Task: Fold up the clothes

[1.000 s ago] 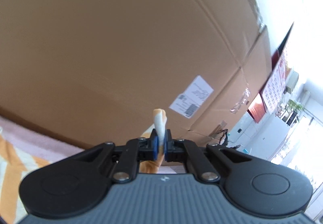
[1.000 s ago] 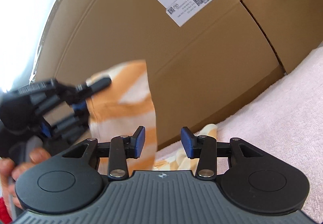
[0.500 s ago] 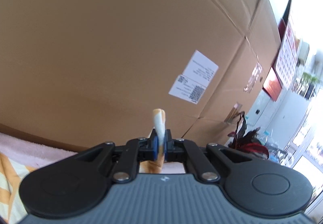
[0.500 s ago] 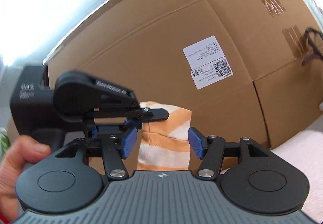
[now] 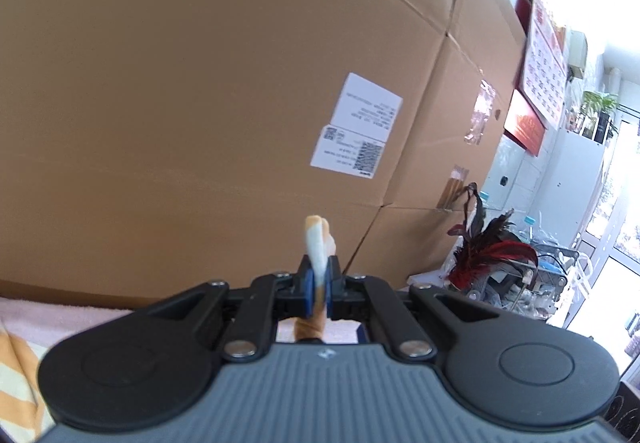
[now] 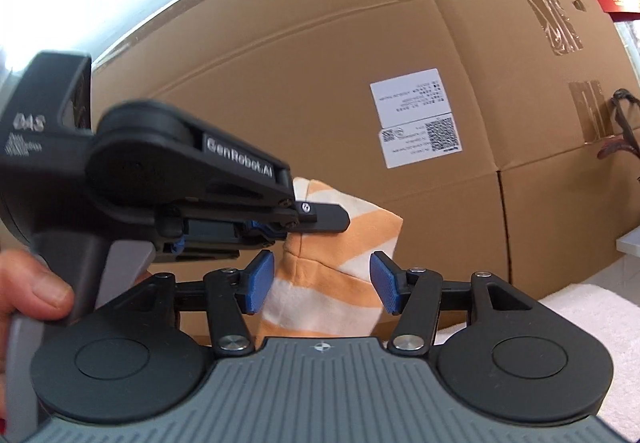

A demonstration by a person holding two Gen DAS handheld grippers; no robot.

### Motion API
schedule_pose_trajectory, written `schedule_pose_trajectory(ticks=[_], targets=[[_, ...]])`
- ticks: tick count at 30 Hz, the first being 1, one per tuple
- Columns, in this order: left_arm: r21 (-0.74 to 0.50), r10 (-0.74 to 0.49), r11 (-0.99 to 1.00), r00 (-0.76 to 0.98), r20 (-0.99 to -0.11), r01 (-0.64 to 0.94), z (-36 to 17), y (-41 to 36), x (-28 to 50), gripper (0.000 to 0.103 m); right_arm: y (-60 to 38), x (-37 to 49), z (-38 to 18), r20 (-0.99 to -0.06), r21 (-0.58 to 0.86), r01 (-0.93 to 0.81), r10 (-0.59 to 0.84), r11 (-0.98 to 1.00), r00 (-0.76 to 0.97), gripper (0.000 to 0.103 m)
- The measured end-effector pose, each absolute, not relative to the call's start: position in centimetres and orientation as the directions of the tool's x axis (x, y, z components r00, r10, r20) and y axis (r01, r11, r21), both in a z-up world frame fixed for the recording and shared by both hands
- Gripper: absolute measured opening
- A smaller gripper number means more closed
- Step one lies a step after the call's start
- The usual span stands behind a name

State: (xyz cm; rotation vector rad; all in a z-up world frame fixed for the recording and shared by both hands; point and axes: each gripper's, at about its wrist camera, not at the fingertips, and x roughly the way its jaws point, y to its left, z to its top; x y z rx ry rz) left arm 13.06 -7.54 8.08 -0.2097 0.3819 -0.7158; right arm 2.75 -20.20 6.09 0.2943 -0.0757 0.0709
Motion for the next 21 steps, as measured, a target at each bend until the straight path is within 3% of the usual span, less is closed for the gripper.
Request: schedule_pose_trajectory(ticks=[8, 10, 13, 15, 16, 21], targets=[[-0.293, -0.685, 0.729, 0.67, -0.286, 0.619, 6.9, -8.8, 11.2, 0.0, -18.9, 3.8, 6.2, 0.026, 0.223, 0.006, -0.012, 0.975, 1.0, 0.057], [-0.293, -0.692, 0.722, 0.66, -0.292, 0.627, 6.8, -9.1, 10.9, 0.0, -19.3, 3.7, 6.4, 0.02, 0.238, 0.026, -0.032, 0.971, 0.999, 0.049], [-0.285, -0.691, 0.723, 0.661, -0.293, 0.63, 6.7, -9.3, 10.8, 0.002, -19.9, 3.9, 6.5, -0.015, 0.265, 0.035, -0.032, 0.964, 0.999, 0.013], [-0.274, -0.684, 0.729, 0.669, -0.29, 0.627, 6.7, -9.0, 10.7, 0.012, -20.5, 3.9, 6.5, -0.022, 0.296, 0.038, -0.034, 0.954, 0.999, 0.012], [-0.269, -0.678, 0.735, 0.676, -0.288, 0.622, 6.8, -8.7, 10.7, 0.029, -20.8, 3.8, 6.5, -0.02, 0.318, 0.037, -0.032, 0.947, 0.999, 0.012], [-0.288, -0.675, 0.737, 0.684, -0.277, 0.611, 6.7, -4.6, 9.9, 0.022, -23.5, 3.0, 6.1, 0.026, 0.492, 0.041, -0.062, 0.87, 0.998, 0.011]])
